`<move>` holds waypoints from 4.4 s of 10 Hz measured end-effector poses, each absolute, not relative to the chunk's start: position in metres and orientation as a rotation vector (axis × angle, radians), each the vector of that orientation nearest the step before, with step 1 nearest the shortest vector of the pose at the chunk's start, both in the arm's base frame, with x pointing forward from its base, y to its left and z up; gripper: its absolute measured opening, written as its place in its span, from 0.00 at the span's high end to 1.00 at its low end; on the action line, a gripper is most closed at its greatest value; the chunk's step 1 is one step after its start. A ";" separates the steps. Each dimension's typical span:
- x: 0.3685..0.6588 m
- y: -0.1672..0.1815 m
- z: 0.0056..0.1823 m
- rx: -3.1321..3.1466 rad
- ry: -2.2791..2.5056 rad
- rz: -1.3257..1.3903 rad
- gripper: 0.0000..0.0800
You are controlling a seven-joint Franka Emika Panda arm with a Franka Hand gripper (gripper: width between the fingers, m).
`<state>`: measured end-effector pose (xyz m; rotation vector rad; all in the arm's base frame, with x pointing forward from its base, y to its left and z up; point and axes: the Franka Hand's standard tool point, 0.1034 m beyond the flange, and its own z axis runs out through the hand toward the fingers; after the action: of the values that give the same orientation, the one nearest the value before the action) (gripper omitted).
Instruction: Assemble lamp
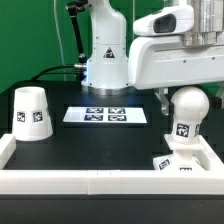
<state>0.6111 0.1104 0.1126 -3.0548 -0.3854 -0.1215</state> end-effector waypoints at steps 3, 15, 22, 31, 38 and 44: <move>0.611 0.107 0.112 -3.018 -0.683 -0.128 0.13; 0.614 0.100 0.109 -2.620 -1.884 -0.103 0.13; 0.615 0.095 0.109 -2.759 -1.662 -0.118 0.28; 0.617 0.098 0.112 -3.157 -0.449 -0.155 0.28; 0.607 0.098 0.108 -3.113 0.613 -0.080 0.28; 0.606 0.100 0.107 -2.948 1.123 -0.048 0.28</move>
Offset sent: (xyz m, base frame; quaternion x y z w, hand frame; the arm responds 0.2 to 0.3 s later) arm 0.0000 0.0000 0.0000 0.0000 0.0000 -0.1296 0.9916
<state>0.6055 0.0999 0.1069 -2.9476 1.1232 -0.0477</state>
